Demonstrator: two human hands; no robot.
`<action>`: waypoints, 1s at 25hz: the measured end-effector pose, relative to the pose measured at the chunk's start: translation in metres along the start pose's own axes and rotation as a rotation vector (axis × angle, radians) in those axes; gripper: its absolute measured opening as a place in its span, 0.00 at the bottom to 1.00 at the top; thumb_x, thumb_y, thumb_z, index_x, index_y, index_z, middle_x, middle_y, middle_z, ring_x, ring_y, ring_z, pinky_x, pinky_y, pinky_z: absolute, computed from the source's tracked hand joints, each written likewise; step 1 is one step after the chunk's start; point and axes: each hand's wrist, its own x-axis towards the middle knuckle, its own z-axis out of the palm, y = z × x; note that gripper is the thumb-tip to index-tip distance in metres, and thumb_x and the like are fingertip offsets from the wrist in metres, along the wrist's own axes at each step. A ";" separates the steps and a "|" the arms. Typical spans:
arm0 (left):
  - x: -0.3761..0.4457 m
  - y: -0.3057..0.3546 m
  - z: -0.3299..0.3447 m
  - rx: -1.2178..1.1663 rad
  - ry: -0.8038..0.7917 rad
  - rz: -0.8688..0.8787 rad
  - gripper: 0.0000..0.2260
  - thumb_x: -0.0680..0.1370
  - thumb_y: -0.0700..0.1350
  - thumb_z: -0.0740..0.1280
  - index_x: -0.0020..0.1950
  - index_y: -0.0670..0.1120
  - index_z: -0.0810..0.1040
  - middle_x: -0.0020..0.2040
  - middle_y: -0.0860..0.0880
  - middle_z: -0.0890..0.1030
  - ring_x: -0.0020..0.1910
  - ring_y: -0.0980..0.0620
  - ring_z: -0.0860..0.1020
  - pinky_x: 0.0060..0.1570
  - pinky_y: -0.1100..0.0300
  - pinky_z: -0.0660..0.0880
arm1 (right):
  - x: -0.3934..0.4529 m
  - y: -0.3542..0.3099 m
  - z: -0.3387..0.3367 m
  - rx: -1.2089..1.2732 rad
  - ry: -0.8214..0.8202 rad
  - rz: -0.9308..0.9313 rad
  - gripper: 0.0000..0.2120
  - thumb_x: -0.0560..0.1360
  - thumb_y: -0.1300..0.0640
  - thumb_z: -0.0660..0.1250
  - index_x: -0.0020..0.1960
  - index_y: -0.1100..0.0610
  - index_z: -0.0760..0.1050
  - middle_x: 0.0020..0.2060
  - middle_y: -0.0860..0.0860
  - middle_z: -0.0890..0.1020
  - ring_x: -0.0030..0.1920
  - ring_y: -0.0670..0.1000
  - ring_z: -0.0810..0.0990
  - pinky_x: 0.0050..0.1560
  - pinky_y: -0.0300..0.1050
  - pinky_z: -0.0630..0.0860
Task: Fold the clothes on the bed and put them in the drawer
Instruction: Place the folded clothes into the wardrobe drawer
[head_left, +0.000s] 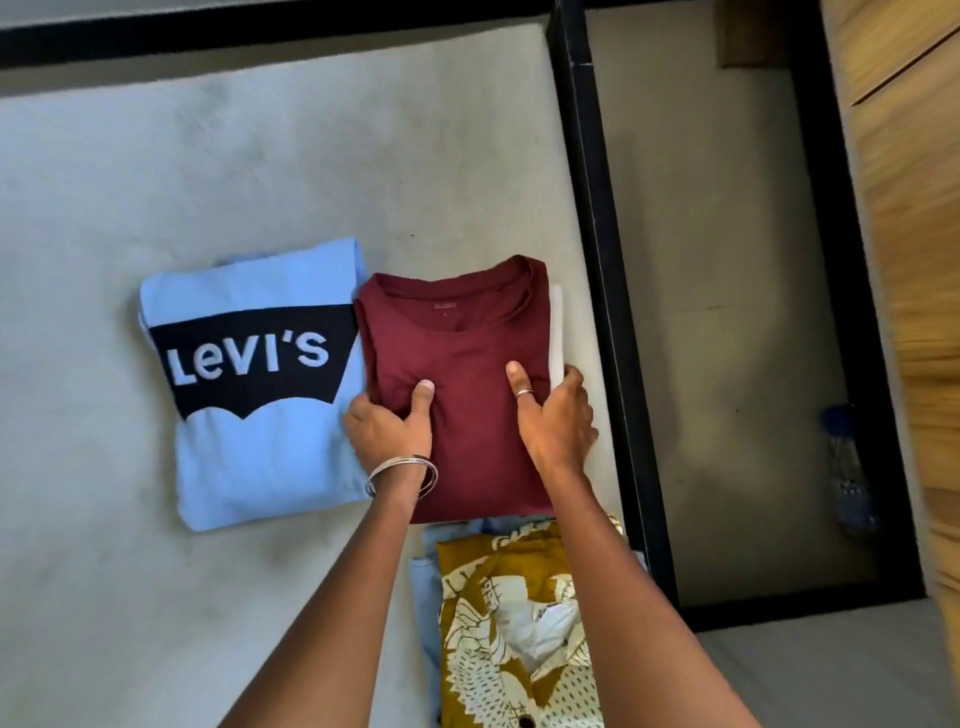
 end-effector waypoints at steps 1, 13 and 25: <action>0.002 0.002 -0.003 0.012 -0.042 -0.019 0.32 0.73 0.59 0.70 0.64 0.36 0.69 0.62 0.36 0.74 0.60 0.35 0.73 0.56 0.48 0.70 | 0.001 -0.001 0.001 0.046 -0.016 0.017 0.41 0.73 0.29 0.60 0.72 0.58 0.61 0.67 0.59 0.73 0.67 0.62 0.72 0.65 0.61 0.68; -0.001 -0.011 0.001 -0.042 -0.333 0.162 0.48 0.65 0.68 0.71 0.75 0.42 0.60 0.70 0.40 0.67 0.68 0.40 0.68 0.68 0.45 0.67 | 0.024 0.028 -0.034 0.246 -0.074 0.072 0.39 0.72 0.29 0.62 0.69 0.59 0.71 0.63 0.56 0.77 0.64 0.59 0.75 0.65 0.58 0.72; 0.012 -0.007 -0.018 -0.556 -0.700 -0.111 0.31 0.64 0.61 0.77 0.63 0.50 0.78 0.54 0.47 0.84 0.50 0.47 0.83 0.53 0.48 0.80 | 0.004 0.037 -0.052 0.594 -0.362 0.053 0.30 0.69 0.40 0.75 0.67 0.49 0.74 0.57 0.48 0.82 0.55 0.51 0.82 0.60 0.53 0.79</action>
